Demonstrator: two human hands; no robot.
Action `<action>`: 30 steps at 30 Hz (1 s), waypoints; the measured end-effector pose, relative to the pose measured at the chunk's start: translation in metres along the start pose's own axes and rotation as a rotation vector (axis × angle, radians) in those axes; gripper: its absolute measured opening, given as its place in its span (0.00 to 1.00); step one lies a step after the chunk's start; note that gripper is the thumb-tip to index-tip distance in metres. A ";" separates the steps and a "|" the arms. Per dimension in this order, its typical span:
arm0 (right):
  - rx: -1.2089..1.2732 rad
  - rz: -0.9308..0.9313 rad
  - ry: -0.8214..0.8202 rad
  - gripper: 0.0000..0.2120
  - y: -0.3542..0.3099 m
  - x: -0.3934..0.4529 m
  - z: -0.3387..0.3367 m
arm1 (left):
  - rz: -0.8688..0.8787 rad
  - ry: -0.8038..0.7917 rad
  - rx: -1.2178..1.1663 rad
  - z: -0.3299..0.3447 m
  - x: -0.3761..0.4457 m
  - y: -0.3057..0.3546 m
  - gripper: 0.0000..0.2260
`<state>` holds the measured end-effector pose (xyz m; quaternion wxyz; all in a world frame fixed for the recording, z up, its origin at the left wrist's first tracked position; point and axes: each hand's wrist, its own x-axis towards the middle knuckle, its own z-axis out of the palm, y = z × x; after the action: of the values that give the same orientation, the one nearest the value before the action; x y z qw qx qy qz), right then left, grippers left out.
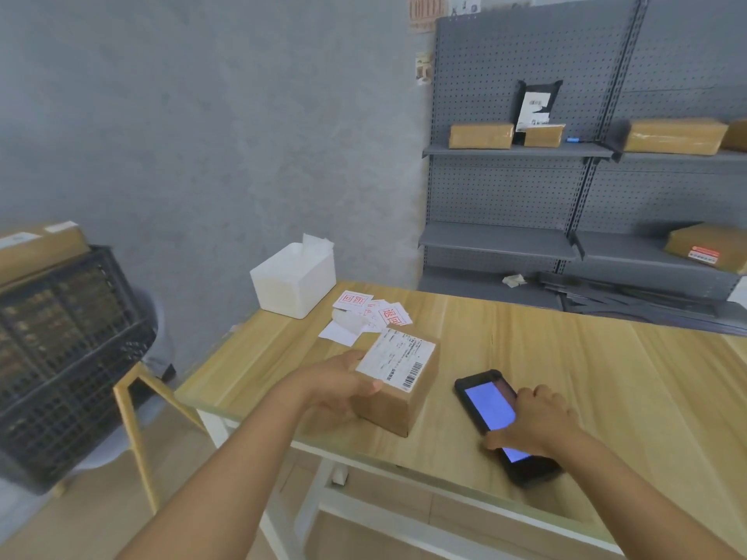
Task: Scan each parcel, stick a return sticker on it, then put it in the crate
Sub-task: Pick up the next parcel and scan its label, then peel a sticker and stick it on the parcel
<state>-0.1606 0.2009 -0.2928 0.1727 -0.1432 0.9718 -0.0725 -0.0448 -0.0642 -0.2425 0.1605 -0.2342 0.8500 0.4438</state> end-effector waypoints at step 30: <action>0.622 -0.281 0.100 0.11 -0.198 0.128 -0.058 | 0.533 0.253 0.009 -0.132 0.179 -0.011 0.12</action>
<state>-0.2466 -0.0204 -0.2415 0.1487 -0.2121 0.8812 -0.3954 -0.1974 -0.2251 -0.2623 -0.0677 -0.0555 0.8967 0.4339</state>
